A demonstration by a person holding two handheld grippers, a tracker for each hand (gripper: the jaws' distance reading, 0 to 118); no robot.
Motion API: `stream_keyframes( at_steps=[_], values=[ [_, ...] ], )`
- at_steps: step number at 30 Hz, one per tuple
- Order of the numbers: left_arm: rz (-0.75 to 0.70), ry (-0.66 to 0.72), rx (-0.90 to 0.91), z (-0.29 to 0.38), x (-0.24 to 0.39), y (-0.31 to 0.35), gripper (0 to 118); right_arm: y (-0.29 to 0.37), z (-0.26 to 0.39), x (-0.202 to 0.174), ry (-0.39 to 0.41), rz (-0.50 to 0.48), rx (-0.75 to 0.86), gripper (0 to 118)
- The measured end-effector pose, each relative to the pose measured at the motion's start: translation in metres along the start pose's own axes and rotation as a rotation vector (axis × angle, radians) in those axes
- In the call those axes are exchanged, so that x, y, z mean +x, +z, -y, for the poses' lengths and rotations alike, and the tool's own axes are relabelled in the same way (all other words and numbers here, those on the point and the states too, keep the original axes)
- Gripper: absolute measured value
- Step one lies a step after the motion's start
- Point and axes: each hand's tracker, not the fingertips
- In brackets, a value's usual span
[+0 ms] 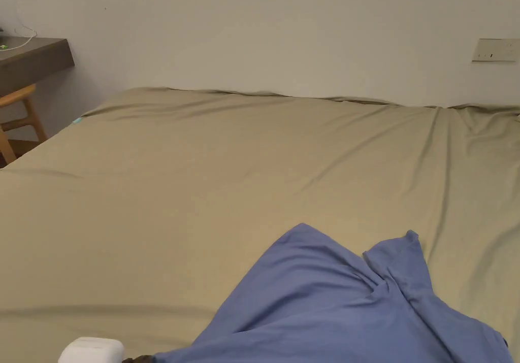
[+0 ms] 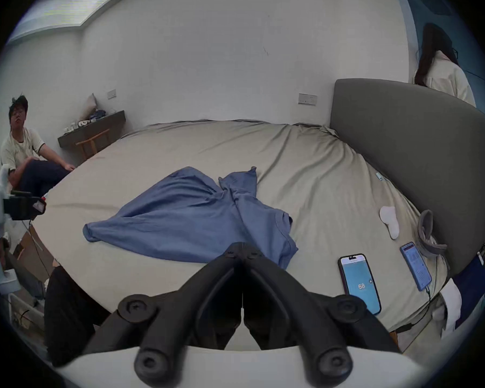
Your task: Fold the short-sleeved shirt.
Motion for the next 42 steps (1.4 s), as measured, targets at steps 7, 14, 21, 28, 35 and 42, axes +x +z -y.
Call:
stream_keyframes(
  at_steps=[7,14,21,28,35,42],
  values=[
    [-0.027,0.099,-0.206,0.014,-0.032,-0.117,87,-0.02,-0.002,-0.004,0.018,-0.02,-0.038,2],
    [-0.019,0.16,-0.328,0.034,-0.054,-0.191,68,-0.044,-0.009,-0.01,0.049,-0.021,-0.082,2],
    [0.01,0.204,-0.299,0.04,-0.05,-0.186,5,-0.057,-0.011,-0.018,0.075,-0.031,-0.101,2],
    [0.011,0.156,-0.241,0.029,-0.042,-0.168,5,-0.073,-0.026,-0.013,0.059,-0.051,-0.1,5],
    [0.022,0.174,-0.219,0.021,-0.045,-0.162,5,-0.172,-0.094,0.017,-0.019,-0.091,-0.145,115],
    [0.022,0.181,-0.239,0.019,-0.042,-0.169,5,-0.372,-0.102,0.029,-0.105,-0.019,-0.471,112]
  ],
)
